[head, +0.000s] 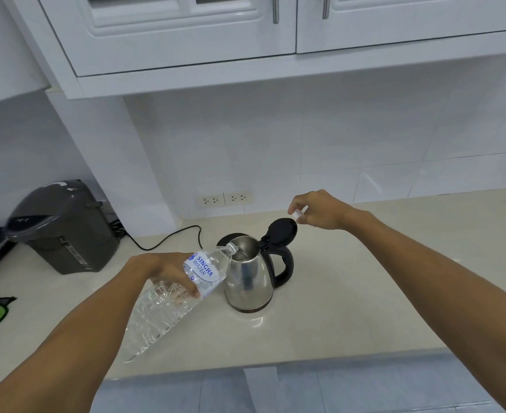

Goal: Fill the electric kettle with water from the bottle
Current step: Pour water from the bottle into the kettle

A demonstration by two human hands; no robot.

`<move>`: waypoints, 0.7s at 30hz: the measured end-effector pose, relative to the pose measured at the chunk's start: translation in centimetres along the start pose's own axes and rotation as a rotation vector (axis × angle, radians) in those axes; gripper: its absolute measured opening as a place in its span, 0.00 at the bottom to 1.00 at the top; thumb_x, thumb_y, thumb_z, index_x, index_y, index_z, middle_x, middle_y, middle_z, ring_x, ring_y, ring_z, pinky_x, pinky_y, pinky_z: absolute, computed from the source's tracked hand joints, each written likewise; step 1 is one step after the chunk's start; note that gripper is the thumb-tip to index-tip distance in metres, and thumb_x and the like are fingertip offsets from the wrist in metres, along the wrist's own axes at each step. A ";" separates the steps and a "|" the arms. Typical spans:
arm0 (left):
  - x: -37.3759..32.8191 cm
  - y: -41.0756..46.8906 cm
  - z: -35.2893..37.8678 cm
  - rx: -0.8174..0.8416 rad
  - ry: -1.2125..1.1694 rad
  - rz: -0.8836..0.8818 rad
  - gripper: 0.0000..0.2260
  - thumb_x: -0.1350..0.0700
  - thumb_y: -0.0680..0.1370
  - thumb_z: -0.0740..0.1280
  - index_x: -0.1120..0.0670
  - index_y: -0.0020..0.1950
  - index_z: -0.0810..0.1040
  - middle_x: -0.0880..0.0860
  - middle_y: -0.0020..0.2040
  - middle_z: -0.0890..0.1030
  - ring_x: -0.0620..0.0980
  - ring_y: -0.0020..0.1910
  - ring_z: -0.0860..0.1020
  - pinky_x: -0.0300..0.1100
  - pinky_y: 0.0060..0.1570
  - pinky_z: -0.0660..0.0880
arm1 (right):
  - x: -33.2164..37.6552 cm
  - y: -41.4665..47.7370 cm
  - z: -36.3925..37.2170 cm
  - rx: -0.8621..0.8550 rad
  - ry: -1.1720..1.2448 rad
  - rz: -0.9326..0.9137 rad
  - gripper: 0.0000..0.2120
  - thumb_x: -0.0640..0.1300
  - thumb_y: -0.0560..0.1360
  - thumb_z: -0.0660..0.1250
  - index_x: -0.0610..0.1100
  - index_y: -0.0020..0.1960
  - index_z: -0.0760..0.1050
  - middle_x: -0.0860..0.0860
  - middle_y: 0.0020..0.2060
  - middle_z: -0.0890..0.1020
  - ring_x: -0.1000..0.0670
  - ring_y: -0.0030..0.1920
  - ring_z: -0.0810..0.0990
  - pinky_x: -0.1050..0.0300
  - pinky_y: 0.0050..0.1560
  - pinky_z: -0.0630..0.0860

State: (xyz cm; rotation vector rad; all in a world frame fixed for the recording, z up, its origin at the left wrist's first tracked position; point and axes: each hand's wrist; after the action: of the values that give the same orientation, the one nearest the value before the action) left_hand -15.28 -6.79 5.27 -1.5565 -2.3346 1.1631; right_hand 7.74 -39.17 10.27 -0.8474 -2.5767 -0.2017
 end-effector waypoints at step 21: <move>-0.1 0.2 0.4 0.032 0.005 -0.040 0.36 0.39 0.63 0.85 0.38 0.67 0.74 0.46 0.59 0.86 0.51 0.56 0.87 0.56 0.58 0.86 | -0.1 0.3 0.2 -0.011 0.004 0.006 0.10 0.41 0.78 0.68 0.48 0.59 0.80 0.50 0.60 0.82 0.48 0.58 0.79 0.52 0.57 0.76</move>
State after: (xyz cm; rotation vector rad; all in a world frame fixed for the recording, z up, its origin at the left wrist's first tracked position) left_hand -15.24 -7.03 4.90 -1.4935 -2.3210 1.1799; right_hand 7.89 -38.92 10.04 -0.8584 -2.5714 -0.2154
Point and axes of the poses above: each hand's wrist, its own y-axis towards the middle knuckle, its own z-axis out of the palm, x = y × z
